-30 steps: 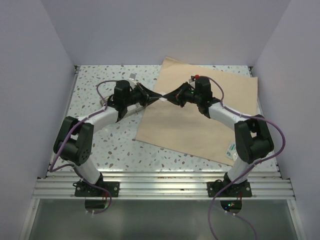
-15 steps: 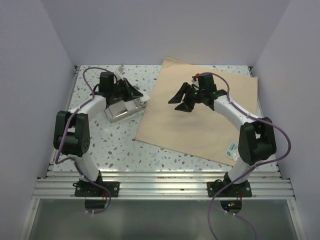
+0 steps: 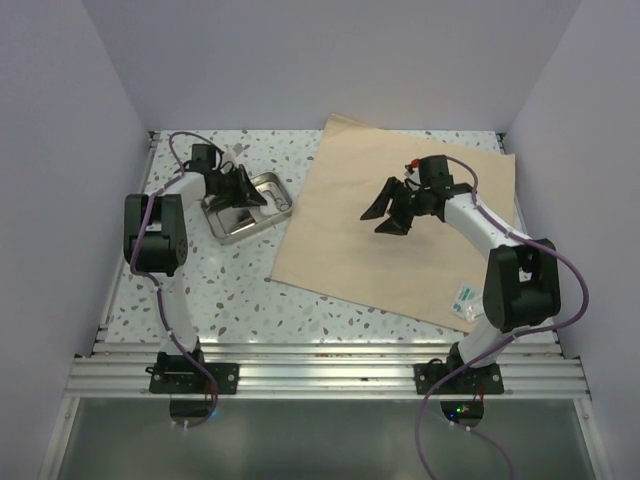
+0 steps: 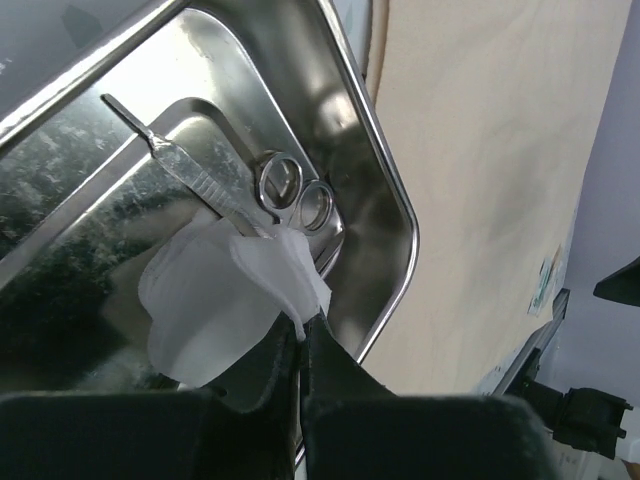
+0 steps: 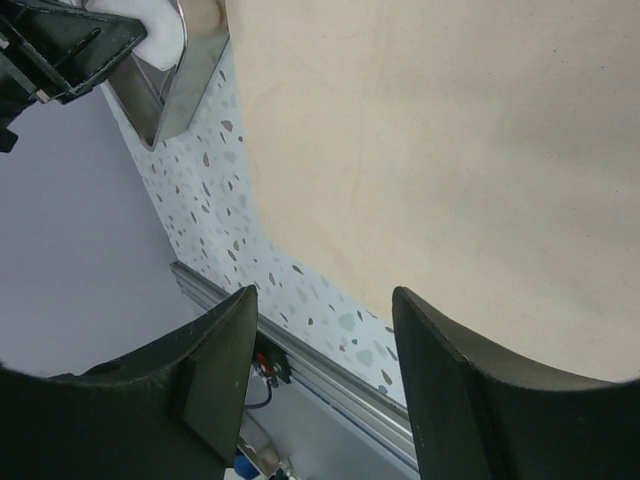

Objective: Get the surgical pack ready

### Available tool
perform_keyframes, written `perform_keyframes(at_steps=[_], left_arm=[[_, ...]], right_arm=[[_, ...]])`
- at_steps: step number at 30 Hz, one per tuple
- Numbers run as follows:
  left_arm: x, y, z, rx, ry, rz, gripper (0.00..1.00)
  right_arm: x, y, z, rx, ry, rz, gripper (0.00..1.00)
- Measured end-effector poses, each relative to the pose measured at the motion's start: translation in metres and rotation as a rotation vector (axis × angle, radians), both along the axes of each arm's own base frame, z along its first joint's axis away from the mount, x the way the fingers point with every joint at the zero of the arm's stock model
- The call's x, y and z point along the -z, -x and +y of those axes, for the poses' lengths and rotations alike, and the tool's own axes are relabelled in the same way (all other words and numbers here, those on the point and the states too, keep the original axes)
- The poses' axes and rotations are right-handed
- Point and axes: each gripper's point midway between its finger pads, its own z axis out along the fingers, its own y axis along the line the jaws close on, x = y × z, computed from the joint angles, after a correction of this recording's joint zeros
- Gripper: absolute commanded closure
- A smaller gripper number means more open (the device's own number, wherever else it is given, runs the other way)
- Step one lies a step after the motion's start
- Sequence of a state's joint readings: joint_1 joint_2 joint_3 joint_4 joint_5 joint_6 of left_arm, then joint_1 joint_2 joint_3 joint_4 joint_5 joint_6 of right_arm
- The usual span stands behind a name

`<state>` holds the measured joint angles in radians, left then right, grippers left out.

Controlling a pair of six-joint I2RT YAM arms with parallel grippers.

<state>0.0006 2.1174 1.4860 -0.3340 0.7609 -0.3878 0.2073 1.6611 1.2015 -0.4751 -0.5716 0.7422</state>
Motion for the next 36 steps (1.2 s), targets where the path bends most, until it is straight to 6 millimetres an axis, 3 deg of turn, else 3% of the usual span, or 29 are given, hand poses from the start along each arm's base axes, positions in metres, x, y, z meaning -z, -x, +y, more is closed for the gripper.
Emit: perform_keyframes(at_steps=[10,16,19,22,27,29,36], left_arm=[[0.0,-0.005,0.021,0.002,-0.039,0.017,1.0],[0.013,0.003,0.023,0.011,-0.049,0.07,1.0],[0.02,0.007,0.024,0.009,-0.055,0.101,0.86],[0.024,0.011,0.026,0.006,-0.074,0.12,0.65],[0.021,0.012,0.028,-0.007,-0.088,0.128,0.5],[0.017,0.01,0.032,-0.017,-0.114,0.112,0.01],[-0.005,0.008,0.044,-0.068,-0.191,0.076,0.01]], right_arm=[[0.002,0.0,-0.001,-0.001,0.003,0.004,0.4],[0.007,-0.001,-0.001,-0.001,0.006,0.018,0.4],[0.01,-0.001,-0.001,-0.001,0.008,0.026,0.4],[0.011,-0.001,-0.001,-0.001,0.008,0.029,0.4],[0.011,-0.001,-0.001,-0.001,0.009,0.028,0.4],[0.011,-0.001,-0.001,-0.001,0.009,0.028,0.4],[0.011,-0.001,-0.001,-0.004,0.011,0.026,0.39]])
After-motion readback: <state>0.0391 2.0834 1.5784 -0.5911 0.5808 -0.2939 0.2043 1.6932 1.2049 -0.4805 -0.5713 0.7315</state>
